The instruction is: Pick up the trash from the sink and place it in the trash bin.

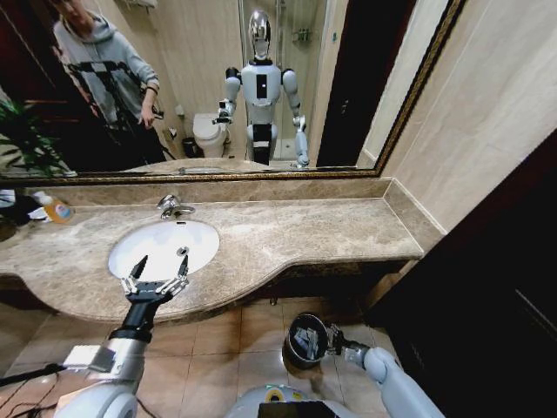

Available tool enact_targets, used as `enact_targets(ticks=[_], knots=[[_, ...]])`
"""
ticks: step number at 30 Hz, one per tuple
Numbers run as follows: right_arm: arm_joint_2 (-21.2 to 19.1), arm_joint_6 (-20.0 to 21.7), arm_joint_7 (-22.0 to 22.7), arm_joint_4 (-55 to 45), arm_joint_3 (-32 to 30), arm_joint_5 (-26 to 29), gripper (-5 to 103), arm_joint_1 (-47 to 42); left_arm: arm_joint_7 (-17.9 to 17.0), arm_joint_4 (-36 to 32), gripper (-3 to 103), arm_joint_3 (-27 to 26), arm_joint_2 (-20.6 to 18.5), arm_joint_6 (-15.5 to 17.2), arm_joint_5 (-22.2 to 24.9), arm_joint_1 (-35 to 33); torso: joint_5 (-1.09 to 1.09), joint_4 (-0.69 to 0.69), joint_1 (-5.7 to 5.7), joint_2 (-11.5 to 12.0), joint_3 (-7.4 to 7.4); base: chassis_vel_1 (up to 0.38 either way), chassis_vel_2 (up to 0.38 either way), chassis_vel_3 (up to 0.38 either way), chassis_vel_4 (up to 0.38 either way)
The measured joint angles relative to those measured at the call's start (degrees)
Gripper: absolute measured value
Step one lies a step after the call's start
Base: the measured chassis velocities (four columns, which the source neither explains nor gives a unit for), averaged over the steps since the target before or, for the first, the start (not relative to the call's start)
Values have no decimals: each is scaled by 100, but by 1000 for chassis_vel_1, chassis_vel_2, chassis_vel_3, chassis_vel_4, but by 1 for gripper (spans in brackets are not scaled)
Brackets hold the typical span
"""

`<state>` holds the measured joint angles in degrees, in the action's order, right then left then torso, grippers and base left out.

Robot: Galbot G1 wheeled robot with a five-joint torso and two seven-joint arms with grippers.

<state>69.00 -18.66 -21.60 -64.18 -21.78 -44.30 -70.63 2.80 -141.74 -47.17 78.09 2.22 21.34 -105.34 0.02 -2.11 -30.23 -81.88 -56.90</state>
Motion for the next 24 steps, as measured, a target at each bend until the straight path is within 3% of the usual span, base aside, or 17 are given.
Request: enact_targets(ticks=[1, 2, 3, 5, 7, 8, 11, 18, 21, 23, 24], knots=[[-14, 12, -11, -74, -41, 61, 86, -41, 0, 0, 100, 0, 0, 0, 0, 0, 0, 0, 0, 0, 0, 0, 0, 0, 0], [-44, 34, -13, -201, -120, 191, 96, -120, 0, 0, 100, 0, 0, 0, 0, 0, -3, 0, 0, 0, 0, 0, 0, 0, 0], [-73, 56, -10, -329, -231, 353, 99, -209, 0, 0, 100, 0, 0, 0, 0, 0, -2, 0, 0, 0, 0, 0, 0, 0, 0], [-73, 73, -9, -423, -366, 466, 100, -266, 0, 0, 100, 0, 0, 0, 0, 0, -1, 0, 0, 0, 0, 0, 0, 0, 0], [-16, 283, -11, -743, -751, 1058, 100, -366, 0, 0, 100, 0, 0, 0, 0, 0, 0, 0, 0, 0, 0, 0, 0, 0, 0], [-16, 283, -11, -743, -751, 1058, 100, -366, 0, 0, 100, 0, 0, 0, 0, 0, 0, 0, 0, 0, 0, 0, 0, 0, 0], [-86, 667, 61, -1226, -1105, 2168, 100, -614, 0, 0, 100, 0, 0, 0, 0, 0, -3, -1, 0, 0, 0, 0, 0, 0, 0], [-80, 661, 325, -2021, -2011, 3260, 100, -1080, 0, 0, 100, 0, 0, 0, 0, 0, -2, 0, 0, 0, 0, 0, 0, 0, 0], [-68, 742, 460, -2819, -2499, 4222, 100, -1519, 0, 0, 100, 0, 0, 0, 0, 0, -5, 0, 0, -1, 0, 0, 0, 0, 0], [-48, 754, 490, -2979, -2566, 4430, 100, -1599, 0, 0, 100, 0, 0, 0, 0, 0, -4, 0, 1, 0, 0, 0, 0, 0, 0], [22, 811, 542, -3346, -2687, 4867, 100, -1761, 0, 0, 100, 0, 0, 0, 0, 0, -1, 0, 1, -1, 0, 0, 0, 0, 0]])
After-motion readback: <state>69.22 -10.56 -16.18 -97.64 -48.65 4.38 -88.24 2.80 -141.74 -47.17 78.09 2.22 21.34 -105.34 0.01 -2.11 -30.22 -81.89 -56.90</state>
